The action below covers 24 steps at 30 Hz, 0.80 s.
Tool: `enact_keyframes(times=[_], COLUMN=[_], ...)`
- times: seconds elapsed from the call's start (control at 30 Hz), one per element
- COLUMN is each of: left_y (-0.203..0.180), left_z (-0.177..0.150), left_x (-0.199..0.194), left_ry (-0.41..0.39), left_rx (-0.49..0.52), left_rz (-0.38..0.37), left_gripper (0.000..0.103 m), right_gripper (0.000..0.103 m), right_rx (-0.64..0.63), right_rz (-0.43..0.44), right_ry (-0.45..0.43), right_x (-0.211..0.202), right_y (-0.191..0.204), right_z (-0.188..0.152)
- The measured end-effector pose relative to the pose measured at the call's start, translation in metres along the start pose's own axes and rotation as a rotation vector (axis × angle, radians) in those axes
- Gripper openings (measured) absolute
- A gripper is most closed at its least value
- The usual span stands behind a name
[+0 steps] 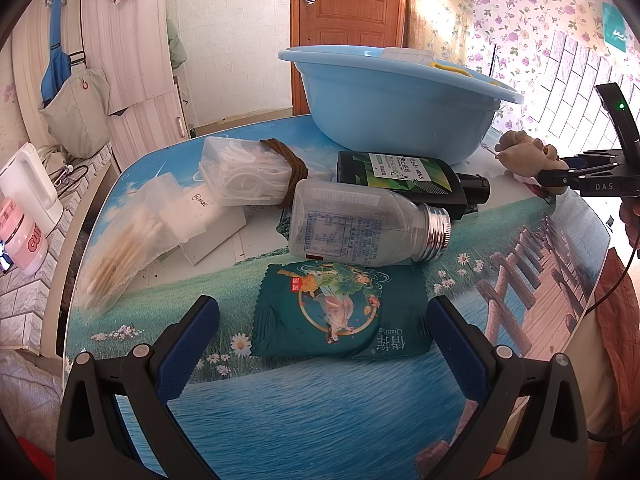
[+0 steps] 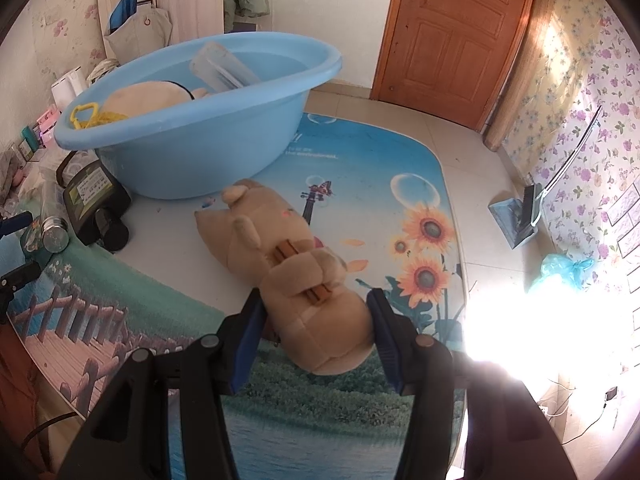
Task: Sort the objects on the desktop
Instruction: 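Grasp the tan plush toy with the right gripper and lift it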
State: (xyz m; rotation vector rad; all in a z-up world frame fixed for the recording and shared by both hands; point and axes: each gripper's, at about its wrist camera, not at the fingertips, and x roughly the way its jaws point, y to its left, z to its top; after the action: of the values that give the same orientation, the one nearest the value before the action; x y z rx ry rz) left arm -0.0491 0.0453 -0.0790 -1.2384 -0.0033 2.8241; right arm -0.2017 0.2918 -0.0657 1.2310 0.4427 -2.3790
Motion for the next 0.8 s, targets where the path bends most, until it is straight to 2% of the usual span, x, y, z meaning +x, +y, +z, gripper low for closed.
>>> enact_keyframes(times=[0.53, 0.8], left_y=[0.000, 0.001], left_z=[0.000, 0.000], left_x=[0.000, 0.000], left_ry=[0.000, 0.000], left_rx=[0.000, 0.000], left_rz=[0.000, -0.001], left_gripper=[0.103, 0.103], right_gripper=[0.051, 0.051], right_rx=[0.019, 0.036], right_rz=[0.003, -0.010], right_ry=[0.003, 0.006], right_x=[-0.002, -0.012], right_y=[0.001, 0.004], right_z=[0.001, -0.011])
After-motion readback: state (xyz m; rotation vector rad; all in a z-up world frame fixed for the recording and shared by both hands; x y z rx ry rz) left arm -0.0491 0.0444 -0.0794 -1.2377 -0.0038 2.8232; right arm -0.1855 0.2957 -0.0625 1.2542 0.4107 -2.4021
